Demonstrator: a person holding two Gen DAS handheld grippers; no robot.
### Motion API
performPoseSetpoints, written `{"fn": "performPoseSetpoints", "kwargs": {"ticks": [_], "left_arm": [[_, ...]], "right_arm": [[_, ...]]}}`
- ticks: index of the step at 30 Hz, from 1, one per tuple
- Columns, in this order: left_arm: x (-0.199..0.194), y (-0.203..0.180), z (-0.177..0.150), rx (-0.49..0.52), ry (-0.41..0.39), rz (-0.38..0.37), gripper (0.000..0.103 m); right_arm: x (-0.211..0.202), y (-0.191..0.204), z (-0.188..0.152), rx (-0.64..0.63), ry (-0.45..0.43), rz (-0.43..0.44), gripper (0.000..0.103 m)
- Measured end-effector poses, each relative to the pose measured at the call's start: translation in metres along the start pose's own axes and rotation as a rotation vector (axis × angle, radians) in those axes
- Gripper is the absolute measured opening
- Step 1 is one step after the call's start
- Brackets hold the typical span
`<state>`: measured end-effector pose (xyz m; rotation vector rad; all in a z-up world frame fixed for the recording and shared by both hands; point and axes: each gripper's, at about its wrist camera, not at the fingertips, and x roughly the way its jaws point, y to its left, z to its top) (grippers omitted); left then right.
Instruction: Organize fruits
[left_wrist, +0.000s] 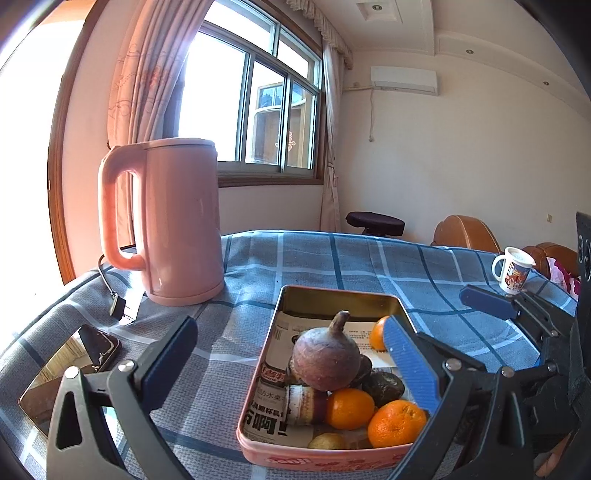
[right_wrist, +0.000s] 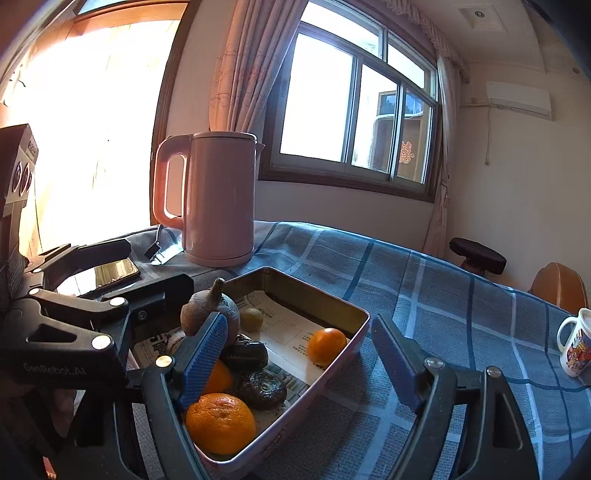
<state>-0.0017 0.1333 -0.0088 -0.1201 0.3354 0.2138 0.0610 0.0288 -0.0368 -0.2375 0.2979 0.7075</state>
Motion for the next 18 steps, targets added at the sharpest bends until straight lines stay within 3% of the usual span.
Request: {"fn": "performPoseSetpoints", "kwargs": {"ticks": [18], "left_arm": [[-0.008,-0.009,-0.001,0.032,-0.036,0.025,0.103]], "right_arm": [[0.001,-0.029,-0.003,0.129,0.022,-0.055,0.088]]}}
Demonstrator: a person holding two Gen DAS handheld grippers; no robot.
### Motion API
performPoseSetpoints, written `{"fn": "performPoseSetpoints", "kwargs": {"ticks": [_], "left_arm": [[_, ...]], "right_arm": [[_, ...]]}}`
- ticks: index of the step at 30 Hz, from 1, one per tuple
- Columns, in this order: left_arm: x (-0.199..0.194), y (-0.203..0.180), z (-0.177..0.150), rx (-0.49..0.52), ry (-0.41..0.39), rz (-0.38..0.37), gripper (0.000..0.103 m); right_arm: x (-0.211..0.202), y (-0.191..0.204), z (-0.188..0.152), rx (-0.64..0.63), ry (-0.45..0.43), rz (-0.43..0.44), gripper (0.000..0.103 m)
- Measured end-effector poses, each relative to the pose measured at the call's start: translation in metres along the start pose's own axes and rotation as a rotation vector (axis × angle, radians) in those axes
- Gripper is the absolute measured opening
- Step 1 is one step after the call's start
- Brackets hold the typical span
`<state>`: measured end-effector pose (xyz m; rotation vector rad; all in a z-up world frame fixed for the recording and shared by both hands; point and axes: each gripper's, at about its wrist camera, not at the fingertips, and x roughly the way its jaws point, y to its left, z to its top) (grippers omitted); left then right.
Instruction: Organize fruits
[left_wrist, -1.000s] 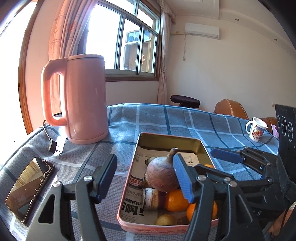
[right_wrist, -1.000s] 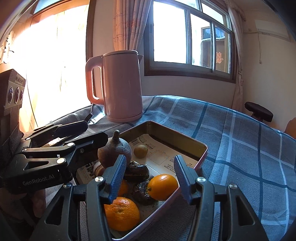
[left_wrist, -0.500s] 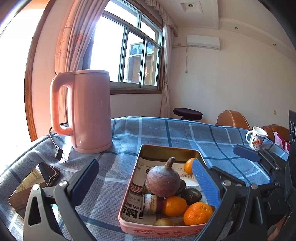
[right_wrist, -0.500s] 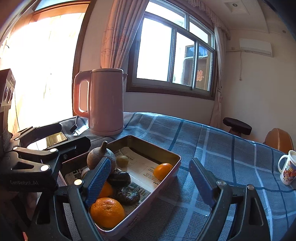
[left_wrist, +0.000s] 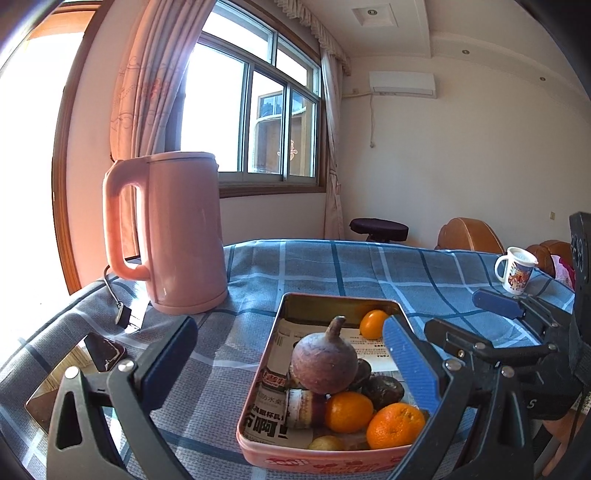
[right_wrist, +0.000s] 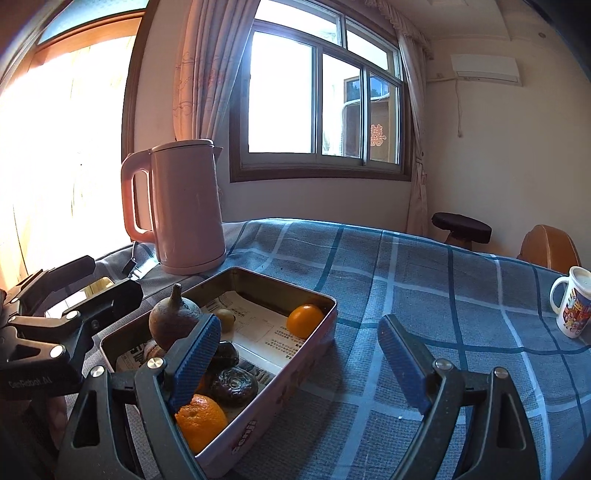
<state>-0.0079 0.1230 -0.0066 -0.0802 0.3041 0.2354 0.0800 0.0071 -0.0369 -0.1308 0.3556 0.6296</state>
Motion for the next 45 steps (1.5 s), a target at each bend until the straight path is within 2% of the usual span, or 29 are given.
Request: {"fn": "performPoseSetpoints", "kwargs": {"ticks": [22,45], "left_arm": [[0.002,-0.007,0.0,0.034,0.007,0.0,0.103],[0.002,-0.011,-0.001,0.057,0.0,-0.01,0.103]], "right_arm": [[-0.008,-0.021,-0.001,0.089,-0.022,-0.066,0.089],[-0.018,-0.033,-0.003,0.109,-0.048,-0.103,0.089]]}}
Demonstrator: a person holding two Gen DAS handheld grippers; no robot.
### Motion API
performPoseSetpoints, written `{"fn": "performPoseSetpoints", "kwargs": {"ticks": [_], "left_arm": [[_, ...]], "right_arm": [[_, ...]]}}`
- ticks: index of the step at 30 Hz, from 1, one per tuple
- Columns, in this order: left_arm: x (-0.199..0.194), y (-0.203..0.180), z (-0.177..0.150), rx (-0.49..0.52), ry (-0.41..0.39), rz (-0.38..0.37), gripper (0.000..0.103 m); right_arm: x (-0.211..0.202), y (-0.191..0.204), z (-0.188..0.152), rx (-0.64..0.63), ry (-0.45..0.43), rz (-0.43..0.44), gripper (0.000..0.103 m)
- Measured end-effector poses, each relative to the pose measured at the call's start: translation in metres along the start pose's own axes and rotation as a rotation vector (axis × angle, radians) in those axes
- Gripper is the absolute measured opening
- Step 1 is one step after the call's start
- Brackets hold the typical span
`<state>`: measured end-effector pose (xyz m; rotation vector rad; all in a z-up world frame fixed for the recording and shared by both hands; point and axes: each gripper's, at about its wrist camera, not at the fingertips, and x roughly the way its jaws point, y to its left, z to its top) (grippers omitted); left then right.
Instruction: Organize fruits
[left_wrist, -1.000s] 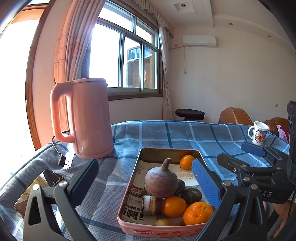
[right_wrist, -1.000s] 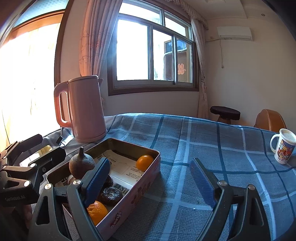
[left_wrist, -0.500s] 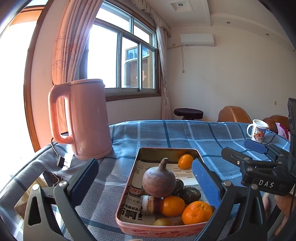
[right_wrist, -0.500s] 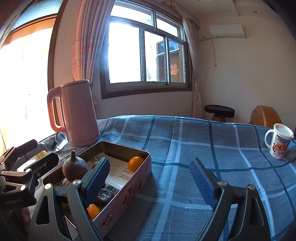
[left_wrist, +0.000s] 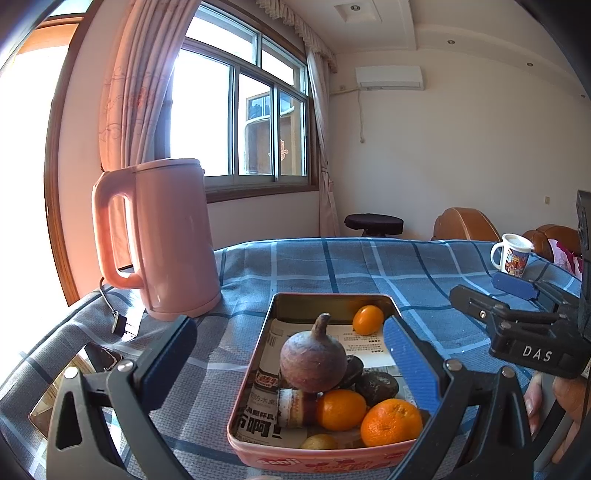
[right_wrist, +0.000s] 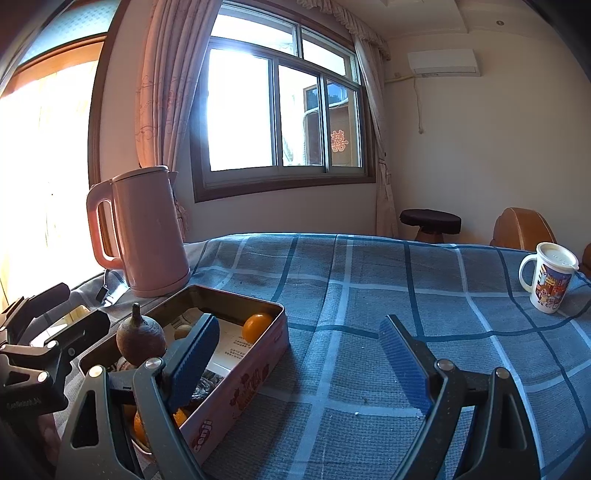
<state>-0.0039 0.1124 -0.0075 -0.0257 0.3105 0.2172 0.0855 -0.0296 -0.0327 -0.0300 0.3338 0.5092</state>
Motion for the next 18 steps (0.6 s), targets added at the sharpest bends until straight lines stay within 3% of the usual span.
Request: {"fn": "performPoseSetpoints", "kwargs": {"ticks": [18], "left_arm": [[-0.0015,-0.0015,-0.0029,-0.002,0.001,-0.011,0.103]], "right_arm": [[-0.003,0.0005,-0.0009,-0.012,-0.014,-0.007,0.089]]}}
